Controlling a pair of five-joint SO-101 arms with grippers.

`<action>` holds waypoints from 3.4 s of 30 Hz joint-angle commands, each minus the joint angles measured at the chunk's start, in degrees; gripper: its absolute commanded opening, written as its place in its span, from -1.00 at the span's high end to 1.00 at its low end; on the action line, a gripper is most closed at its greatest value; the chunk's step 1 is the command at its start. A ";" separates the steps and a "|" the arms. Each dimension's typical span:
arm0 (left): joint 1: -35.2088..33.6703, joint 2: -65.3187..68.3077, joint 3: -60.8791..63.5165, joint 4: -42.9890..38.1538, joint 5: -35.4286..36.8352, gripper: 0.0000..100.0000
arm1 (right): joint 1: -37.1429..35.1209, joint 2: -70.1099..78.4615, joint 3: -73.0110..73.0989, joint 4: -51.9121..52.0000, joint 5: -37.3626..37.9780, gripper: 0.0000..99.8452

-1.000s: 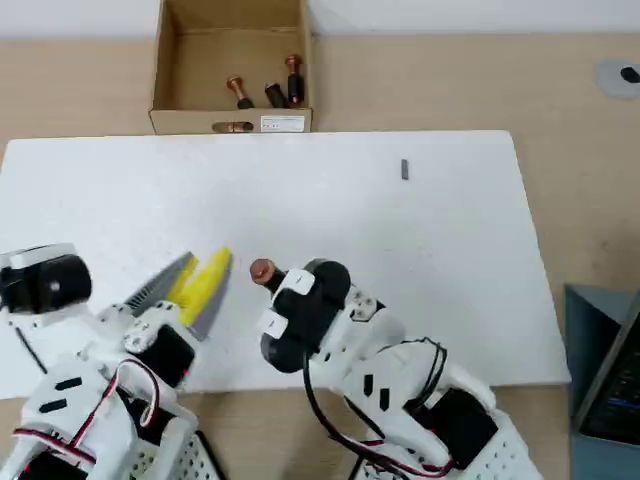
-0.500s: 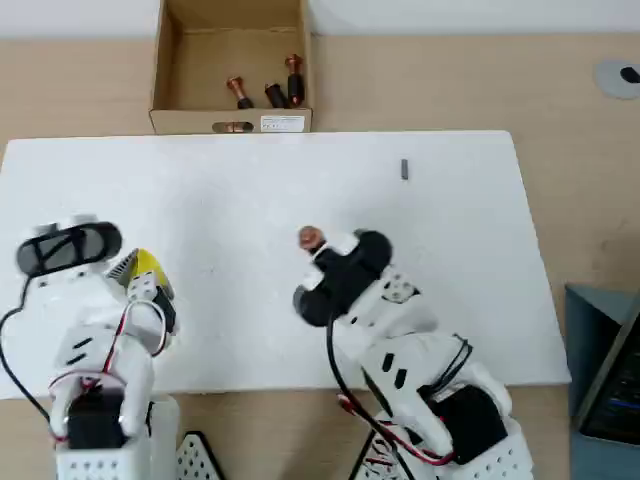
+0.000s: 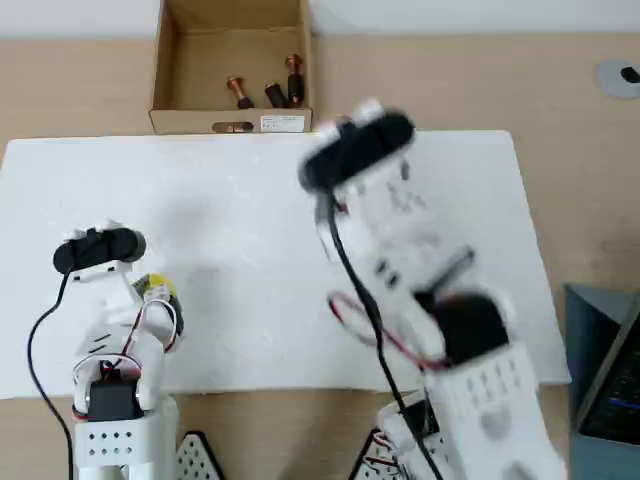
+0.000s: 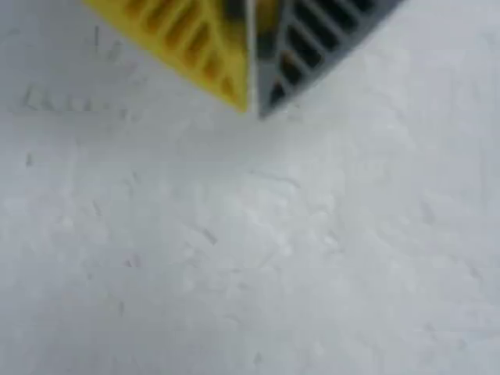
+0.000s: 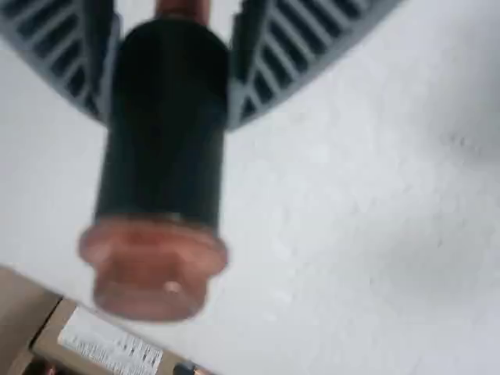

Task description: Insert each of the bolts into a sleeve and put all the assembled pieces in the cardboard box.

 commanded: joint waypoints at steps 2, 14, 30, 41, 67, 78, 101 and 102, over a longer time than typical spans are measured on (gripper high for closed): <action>-0.53 -0.40 0.26 -0.97 -0.44 0.99 | 1.01 14.29 -15.25 -5.80 -0.18 0.98; -0.53 -0.40 0.18 -0.97 0.00 0.99 | 3.38 48.40 -39.78 -15.03 0.00 0.98; -0.18 -0.40 0.18 -0.97 -0.35 0.99 | 4.09 90.07 -80.92 -18.99 19.69 0.98; -0.09 -0.40 0.26 -0.97 -0.09 0.99 | 3.47 108.53 -99.65 -18.46 27.69 0.98; 0.00 -0.40 0.26 -0.97 0.00 0.99 | 1.54 110.29 -109.23 -5.98 29.19 0.71; 0.00 -0.40 0.26 -0.97 0.00 0.99 | 1.63 107.03 -122.77 12.31 28.92 0.71; 0.00 -0.40 0.26 -0.97 0.00 0.99 | 4.62 80.92 -122.33 39.12 16.00 0.71; 0.00 -0.40 0.26 -0.97 0.00 0.99 | 5.14 79.78 -122.24 39.21 15.91 0.71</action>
